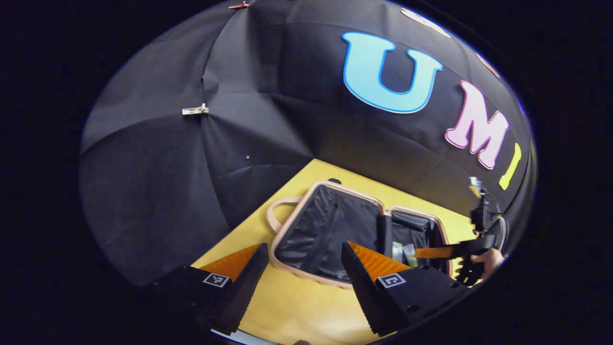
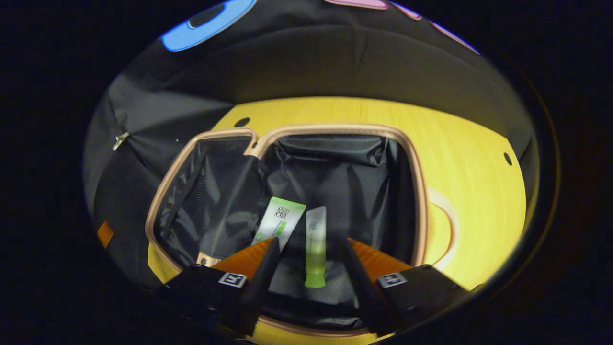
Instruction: First open the suitcase, pack the skin care products into it, and then close the suitcase.
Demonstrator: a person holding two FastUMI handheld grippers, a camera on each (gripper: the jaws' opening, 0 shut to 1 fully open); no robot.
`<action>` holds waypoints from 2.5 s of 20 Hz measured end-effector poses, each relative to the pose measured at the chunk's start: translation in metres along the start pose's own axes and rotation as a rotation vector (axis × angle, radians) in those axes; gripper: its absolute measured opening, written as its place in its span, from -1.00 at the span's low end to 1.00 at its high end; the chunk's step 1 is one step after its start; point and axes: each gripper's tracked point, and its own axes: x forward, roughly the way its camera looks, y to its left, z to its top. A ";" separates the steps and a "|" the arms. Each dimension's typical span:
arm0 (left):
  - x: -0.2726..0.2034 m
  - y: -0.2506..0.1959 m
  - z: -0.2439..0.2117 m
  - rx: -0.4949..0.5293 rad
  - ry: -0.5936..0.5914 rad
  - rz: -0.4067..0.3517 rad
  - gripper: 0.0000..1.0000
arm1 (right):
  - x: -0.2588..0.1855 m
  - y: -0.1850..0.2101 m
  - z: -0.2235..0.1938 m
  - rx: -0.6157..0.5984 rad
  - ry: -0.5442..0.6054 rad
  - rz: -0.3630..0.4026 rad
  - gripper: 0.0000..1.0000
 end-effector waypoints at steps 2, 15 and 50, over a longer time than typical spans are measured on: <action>0.031 0.020 0.011 -0.032 -0.007 0.015 0.93 | -0.031 -0.002 0.004 -0.046 -0.069 0.006 0.92; 0.202 0.080 -0.019 -0.482 0.315 -0.120 0.79 | -0.196 -0.086 -0.109 0.108 -0.163 -0.196 0.95; 0.022 -0.464 -0.118 0.265 0.296 -0.427 -0.87 | -0.266 -0.316 -0.059 0.071 -0.354 -0.220 0.95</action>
